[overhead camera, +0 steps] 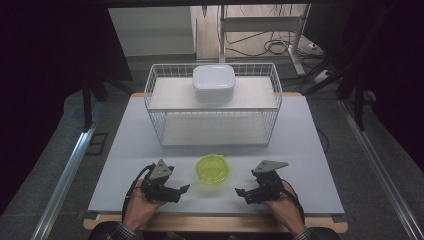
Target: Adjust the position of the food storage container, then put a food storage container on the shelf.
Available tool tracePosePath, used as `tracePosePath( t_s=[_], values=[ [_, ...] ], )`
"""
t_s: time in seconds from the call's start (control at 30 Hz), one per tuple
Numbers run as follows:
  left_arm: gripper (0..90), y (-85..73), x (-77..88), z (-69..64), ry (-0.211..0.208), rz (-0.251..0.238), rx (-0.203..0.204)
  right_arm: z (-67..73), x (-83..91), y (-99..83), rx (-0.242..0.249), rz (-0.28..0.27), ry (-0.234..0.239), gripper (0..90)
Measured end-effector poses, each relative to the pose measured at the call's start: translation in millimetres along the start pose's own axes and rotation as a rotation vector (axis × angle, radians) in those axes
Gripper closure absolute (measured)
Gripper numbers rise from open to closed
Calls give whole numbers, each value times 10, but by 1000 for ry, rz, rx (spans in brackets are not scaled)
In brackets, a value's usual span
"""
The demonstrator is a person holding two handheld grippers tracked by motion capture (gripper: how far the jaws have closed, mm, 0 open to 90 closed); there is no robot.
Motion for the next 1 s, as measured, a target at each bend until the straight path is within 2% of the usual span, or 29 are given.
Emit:
tracePosePath(
  t_s=[0.13,0.4,0.57,0.67,0.77,1.0],
  values=[
    [49,-52,46,-7,10,-14,-7,1,-4,1,0,-3,-1,59],
    [31,-159,103,11,-5,-28,25,7,-10,1,6,-6,-2,52],
    [14,-153,92,11,-6,-42,11,3,-9,9,8,-17,-9,38],
    [3,-173,53,10,-23,-27,3,-6,-1,32,-11,-44,-5,39],
    [0,-177,35,7,-20,-22,-6,-22,4,53,-18,-57,-4,42],
    [0,-182,24,13,-12,-15,-14,-79,12,131,-66,-52,5,31]
  ],
)
Point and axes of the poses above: each handheld gripper's, and its own axes: x roughly backward along the jaws, y roughly out of its top, z roughly to its left, the point moved 5 cm from there along -x, roughly forward along the jaws, and after that the axes turned 8 degrees about -y, right-handed, at the moved point
